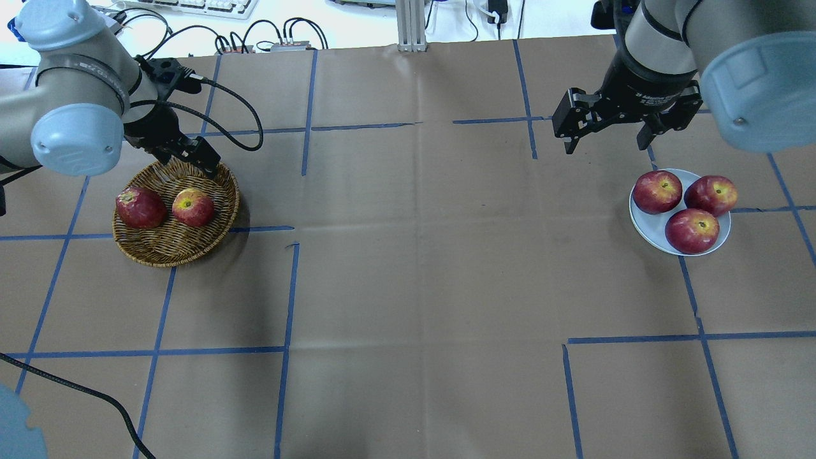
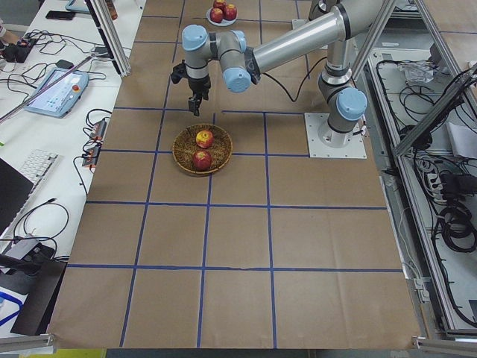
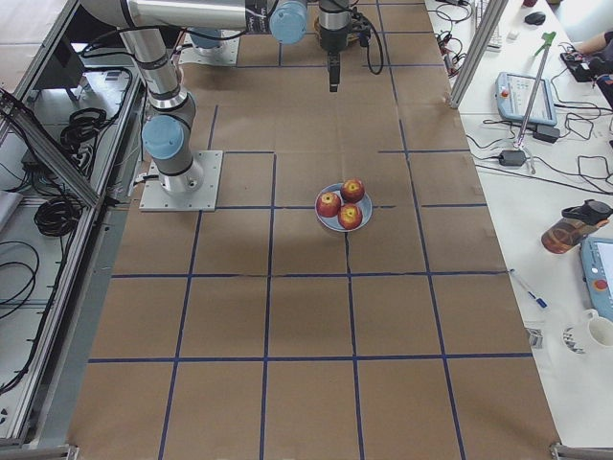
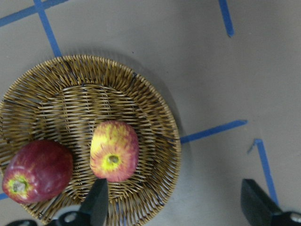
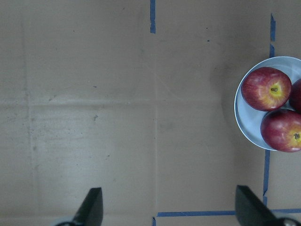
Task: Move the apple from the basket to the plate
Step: 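Lower the left gripper over the yellow-red apple in the basket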
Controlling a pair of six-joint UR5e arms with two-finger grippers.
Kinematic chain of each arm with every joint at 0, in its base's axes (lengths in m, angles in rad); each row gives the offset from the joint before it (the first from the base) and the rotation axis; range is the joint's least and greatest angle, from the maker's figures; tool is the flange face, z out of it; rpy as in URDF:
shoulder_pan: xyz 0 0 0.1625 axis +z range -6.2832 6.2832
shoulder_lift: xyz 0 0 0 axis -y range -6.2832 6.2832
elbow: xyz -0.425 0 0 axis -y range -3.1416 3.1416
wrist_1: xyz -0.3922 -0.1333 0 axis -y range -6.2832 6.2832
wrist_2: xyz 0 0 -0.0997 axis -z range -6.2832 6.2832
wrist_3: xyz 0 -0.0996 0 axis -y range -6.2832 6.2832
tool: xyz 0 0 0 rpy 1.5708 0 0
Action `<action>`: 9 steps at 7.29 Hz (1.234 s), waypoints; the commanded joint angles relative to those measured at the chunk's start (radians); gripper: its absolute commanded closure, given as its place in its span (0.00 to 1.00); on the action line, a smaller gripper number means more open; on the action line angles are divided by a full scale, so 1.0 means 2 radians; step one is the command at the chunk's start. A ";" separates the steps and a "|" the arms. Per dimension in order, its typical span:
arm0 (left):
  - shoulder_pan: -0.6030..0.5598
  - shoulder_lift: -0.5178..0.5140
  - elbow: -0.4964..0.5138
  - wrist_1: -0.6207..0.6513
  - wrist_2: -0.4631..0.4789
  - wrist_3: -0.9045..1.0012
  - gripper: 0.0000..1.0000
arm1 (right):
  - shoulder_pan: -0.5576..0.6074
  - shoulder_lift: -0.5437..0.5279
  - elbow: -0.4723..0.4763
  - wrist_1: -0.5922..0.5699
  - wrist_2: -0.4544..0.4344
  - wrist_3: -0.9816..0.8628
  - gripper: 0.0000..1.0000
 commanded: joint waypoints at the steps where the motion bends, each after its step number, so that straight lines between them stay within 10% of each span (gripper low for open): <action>1: 0.017 -0.034 0.000 0.025 0.006 0.040 0.01 | 0.000 0.000 0.000 0.000 0.000 0.000 0.00; 9: 0.036 -0.093 -0.032 0.069 0.004 0.040 0.02 | 0.001 -0.003 0.001 0.001 0.000 0.000 0.00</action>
